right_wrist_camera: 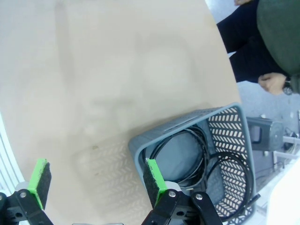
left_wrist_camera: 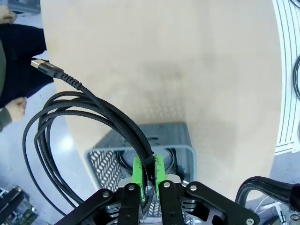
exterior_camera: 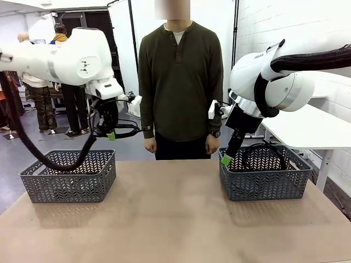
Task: Organize the cables according to human instructions.
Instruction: Pick up a bundle of cables and place it in the basket indicated by the human.
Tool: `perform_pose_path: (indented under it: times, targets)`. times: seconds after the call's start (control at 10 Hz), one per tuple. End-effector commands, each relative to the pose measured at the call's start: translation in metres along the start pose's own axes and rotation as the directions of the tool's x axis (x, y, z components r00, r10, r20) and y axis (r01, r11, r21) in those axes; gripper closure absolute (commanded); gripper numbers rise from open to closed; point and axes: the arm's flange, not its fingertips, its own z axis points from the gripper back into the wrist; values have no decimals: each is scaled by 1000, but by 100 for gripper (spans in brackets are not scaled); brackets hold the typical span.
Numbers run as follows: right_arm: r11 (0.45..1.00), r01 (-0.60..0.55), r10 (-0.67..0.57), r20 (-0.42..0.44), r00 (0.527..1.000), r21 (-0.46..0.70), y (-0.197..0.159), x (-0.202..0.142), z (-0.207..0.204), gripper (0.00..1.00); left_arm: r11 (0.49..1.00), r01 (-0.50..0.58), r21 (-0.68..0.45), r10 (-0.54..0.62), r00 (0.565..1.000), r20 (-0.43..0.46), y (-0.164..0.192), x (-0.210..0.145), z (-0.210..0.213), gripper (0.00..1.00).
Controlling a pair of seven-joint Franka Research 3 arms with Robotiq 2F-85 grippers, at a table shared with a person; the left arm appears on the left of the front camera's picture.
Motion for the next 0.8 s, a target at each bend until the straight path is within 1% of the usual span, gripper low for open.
perform_pose_path:
  times: [0.0, 0.1, 0.4, 0.6, 0.7]
  targets:
    - [1000, 4, -4, -1, 1000, -1, 1, 0, 0, 0, 1000, 9, 4, -9, 999, 32, -19, -37, -2, 100]
    - [1000, 4, -4, -1, 1000, -1, 1, 0, 0, 0, 1000, 20, -7, -20, 999, 33, -24, -52, -2, 100]
    - [1000, 4, -4, -1, 1000, -1, 1, 0, 0, 0, 1000, -4, -7, 4, 999, 40, -30, -98, -5, 100]
    - [1000, 4, -4, -1, 1000, -1, 1, 0, 0, 0, 999, -38, -7, 38, 998, 47, -25, -117, -13, 100]
    - [1000, 4, -4, -1, 1000, -1, 1, 0, 0, 0, 998, -56, -34, 58, 996, 66, -22, -123, -18, 100]
